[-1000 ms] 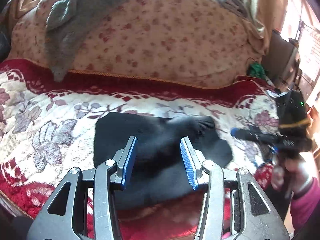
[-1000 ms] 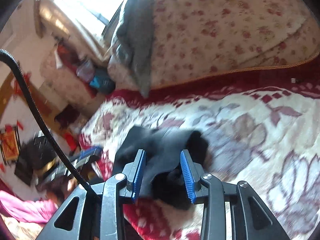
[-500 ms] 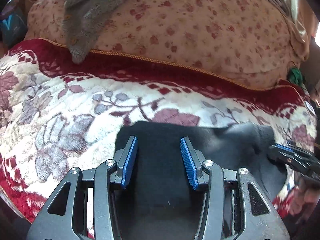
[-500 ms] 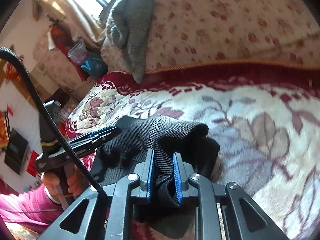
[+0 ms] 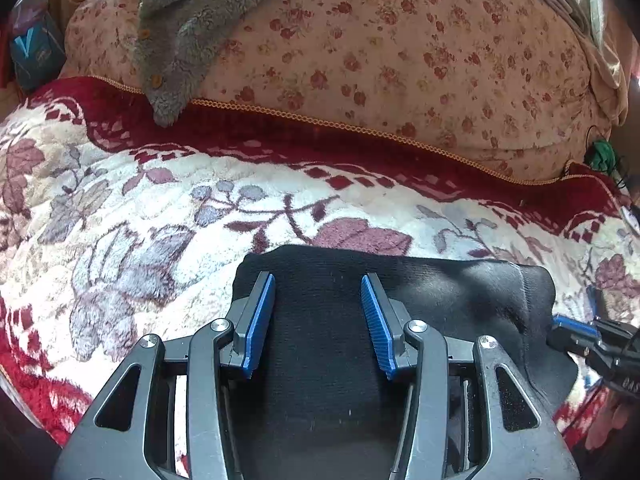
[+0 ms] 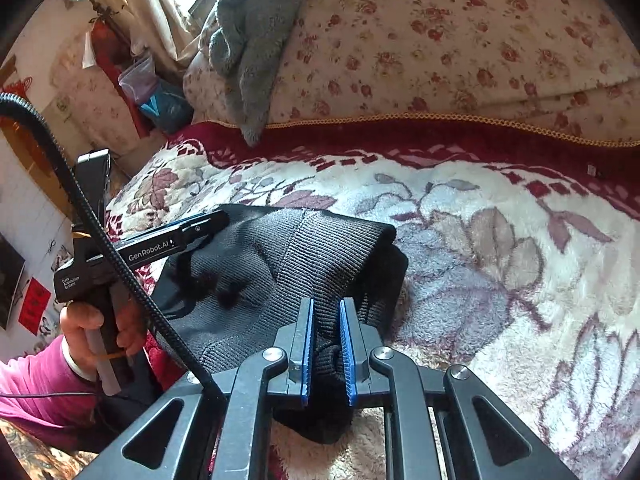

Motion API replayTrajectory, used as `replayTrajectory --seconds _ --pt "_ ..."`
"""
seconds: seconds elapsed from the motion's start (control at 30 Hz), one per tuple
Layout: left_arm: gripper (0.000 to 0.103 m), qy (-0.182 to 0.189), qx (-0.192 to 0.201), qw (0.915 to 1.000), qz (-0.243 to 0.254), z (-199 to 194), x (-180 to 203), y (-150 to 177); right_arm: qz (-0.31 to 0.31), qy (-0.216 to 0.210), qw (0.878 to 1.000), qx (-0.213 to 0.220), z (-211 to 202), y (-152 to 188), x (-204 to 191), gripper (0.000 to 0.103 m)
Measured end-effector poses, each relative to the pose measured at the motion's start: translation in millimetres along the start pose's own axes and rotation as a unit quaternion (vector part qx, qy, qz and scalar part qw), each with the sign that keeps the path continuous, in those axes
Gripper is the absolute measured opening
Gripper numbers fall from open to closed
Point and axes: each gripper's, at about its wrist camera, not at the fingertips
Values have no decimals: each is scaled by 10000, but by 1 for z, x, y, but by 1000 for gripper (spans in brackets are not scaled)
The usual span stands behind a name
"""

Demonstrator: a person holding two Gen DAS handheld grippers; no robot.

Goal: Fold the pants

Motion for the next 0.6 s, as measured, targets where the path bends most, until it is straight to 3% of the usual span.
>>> replayTrajectory --seconds 0.07,0.23,0.6 --pt "44 51 -6 10000 -67 -7 -3 2 104 59 9999 86 -9 -3 0 12" --pt "44 107 61 9999 -38 -28 -3 10 420 -435 9968 526 -34 -9 -10 21" --pt "44 -67 183 9998 -9 -56 -5 29 214 -667 9968 395 -13 -21 -55 26"
Point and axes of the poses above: each gripper's, at about its wrist camera, not at the fingertips, and z roughly the way its jaws point, x to its right, y to its underside, and after that the axes turned 5 degrees about -z, right-handed
